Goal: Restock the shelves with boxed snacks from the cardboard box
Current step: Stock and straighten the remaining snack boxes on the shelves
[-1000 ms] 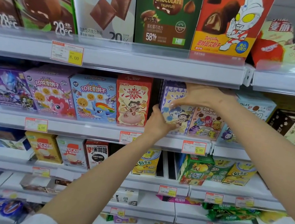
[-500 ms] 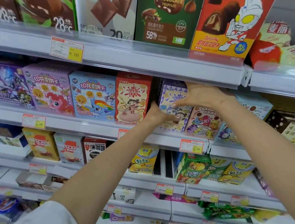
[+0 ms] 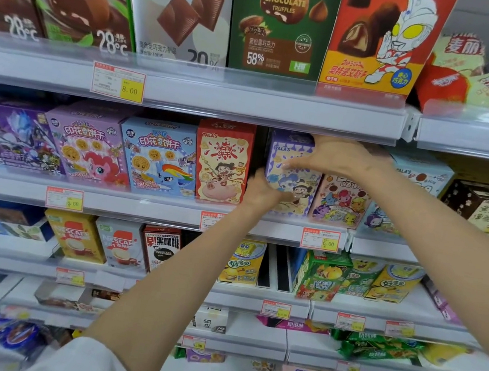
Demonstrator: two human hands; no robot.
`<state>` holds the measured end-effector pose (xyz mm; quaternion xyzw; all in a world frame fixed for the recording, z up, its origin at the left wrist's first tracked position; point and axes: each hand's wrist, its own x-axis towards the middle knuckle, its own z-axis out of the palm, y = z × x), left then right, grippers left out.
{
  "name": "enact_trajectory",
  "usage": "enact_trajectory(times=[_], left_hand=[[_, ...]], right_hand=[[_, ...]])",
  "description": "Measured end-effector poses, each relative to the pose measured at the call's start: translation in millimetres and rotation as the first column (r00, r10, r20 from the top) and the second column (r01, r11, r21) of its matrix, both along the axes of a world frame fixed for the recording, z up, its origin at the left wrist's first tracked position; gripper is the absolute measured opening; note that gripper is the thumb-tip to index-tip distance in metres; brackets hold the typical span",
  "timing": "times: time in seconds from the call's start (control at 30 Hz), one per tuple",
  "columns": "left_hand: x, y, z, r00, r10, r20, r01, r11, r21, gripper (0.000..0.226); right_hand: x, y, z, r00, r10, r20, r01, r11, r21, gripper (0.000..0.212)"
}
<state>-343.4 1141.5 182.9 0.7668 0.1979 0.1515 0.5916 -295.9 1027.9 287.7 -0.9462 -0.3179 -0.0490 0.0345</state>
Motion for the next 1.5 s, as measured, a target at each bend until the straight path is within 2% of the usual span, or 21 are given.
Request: enact_trajectory(times=[0.13, 0.27, 0.43, 0.53, 0.63, 0.87, 1.1, 1.2, 1.33, 1.5], left_hand=[[-3.6, -2.6, -0.8, 1.000, -0.025, -0.002, 0.025, 1.000, -0.011, 0.080], [-8.2, -6.8, -1.1, 0.999, 0.000, 0.032, -0.002, 0.998, 0.055, 0.081], [-7.5, -8.7, -3.8, 0.998, 0.011, 0.066, -0.015, 0.998, 0.063, 0.081], [-7.4, -9.1, -4.0, 0.999, -0.009, 0.053, 0.005, 0.998, 0.069, 0.088], [-7.7, -8.9, -6.6, 0.999, -0.040, 0.010, 0.038, 0.987, 0.156, 0.097], [-13.5, -3.0, -11.7, 0.998, -0.056, -0.041, 0.067, 0.936, 0.344, 0.076], [-29.7, -3.7, -15.2, 0.997, -0.082, -0.006, 0.078, 0.915, 0.395, 0.086], [-42.7, -1.1, -13.6, 0.993, -0.115, 0.014, 0.099, 0.904, 0.416, 0.085], [-65.8, -0.9, -9.0, 0.987, -0.145, 0.073, 0.096, 0.883, 0.459, 0.092], [-97.6, 5.9, -2.7, 0.950, -0.180, 0.257, 0.020, 0.852, 0.524, 0.115]], right_hand=[[-1.3, -0.6, -2.1, 1.000, -0.001, 0.022, 0.000, 0.999, 0.032, 0.092], [-1.8, -2.8, -4.2, 0.998, 0.041, 0.053, -0.046, 0.994, 0.102, 0.086], [-0.2, -5.1, -5.1, 0.996, 0.065, 0.054, -0.071, 0.991, 0.110, 0.081], [3.8, -4.3, -5.2, 0.996, 0.082, 0.039, -0.085, 0.993, 0.088, 0.081], [4.2, -6.7, -4.1, 0.994, 0.105, 0.035, -0.106, 0.994, 0.011, 0.081], [3.5, -7.9, -2.9, 0.991, 0.128, 0.029, -0.126, 0.989, -0.080, 0.096], [-2.5, -10.4, -2.5, 0.984, 0.173, 0.041, -0.171, 0.984, -0.057, 0.105], [-13.2, -14.0, -4.3, 0.970, 0.217, 0.113, -0.210, 0.975, -0.066, 0.107], [-40.6, -24.3, -15.0, 0.933, 0.274, 0.234, -0.286, 0.958, 0.018, 0.101], [-82.1, -57.0, -30.2, 0.776, 0.377, 0.506, -0.484, 0.870, 0.094, 0.085]])
